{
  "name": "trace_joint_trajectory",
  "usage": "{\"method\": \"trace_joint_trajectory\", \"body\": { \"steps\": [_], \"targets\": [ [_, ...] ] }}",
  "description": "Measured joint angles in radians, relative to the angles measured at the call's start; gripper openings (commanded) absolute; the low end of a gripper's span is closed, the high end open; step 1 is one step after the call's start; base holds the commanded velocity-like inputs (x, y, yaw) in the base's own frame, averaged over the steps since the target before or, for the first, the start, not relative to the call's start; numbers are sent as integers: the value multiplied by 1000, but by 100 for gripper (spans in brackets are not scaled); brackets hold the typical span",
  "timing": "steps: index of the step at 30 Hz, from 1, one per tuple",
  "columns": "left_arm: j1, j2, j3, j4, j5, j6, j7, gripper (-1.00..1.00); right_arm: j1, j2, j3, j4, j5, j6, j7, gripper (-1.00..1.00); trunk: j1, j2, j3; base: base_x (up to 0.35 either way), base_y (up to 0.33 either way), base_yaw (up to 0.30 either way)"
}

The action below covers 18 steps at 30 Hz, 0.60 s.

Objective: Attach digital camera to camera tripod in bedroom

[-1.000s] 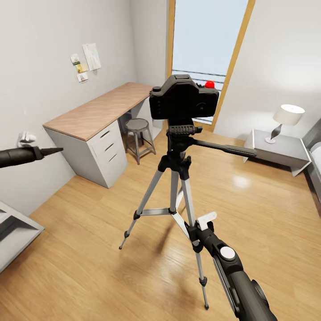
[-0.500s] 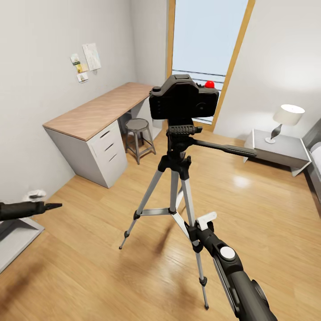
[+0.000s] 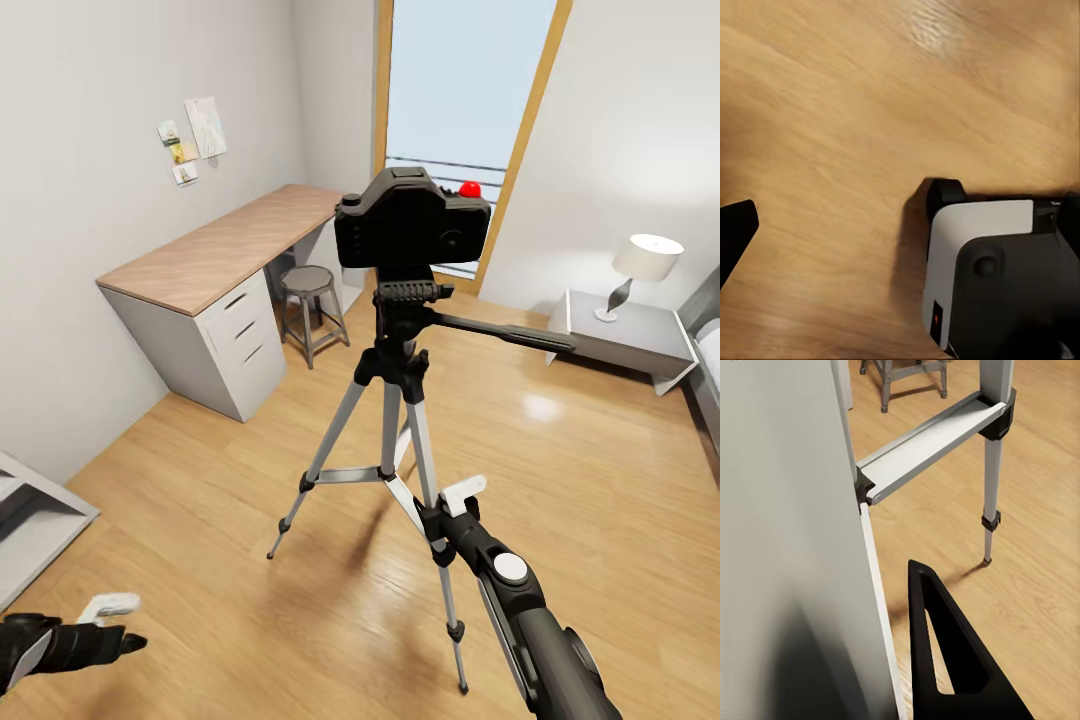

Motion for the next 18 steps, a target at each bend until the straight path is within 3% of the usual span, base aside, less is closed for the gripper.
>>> {"method": "trace_joint_trajectory", "body": {
  "steps": [2, 5, 7, 9, 15, 18],
  "targets": [
    [40, -23, 2, 0, 8, 0, 33, 100, 0, 0, 0, 0, 0, 0, 0, -100, 0, 0, 0, 0, 0, 0],
    [112, -68, 5, 0, 56, 0, 80, 100, 0, 0, 0, 0, 0, 0, 0, -100, 0, 0, 0, 0, 0, 0],
    [145, -89, 6, 0, 97, 1, 96, 100, 0, 0, 0, 0, 0, 0, 0, -100, 0, 0, 0, 0, 0, 0],
    [191, -117, 6, 0, 168, 1, 114, 100, 0, 0, 0, 0, 1, 0, 0, -100, 0, 0, 0, 0, 0, 0],
    [282, -150, 5, 0, 290, -2, 185, 100, 0, 0, 0, 0, 2, 0, 0, -100, 0, 0, 0, 0, 0, 0],
    [313, -157, 7, 0, 313, -8, 234, 100, 0, 0, 0, 0, 1, 0, 0, -100, 0, 0, 0, 0, 0, 0]
  ]
}}
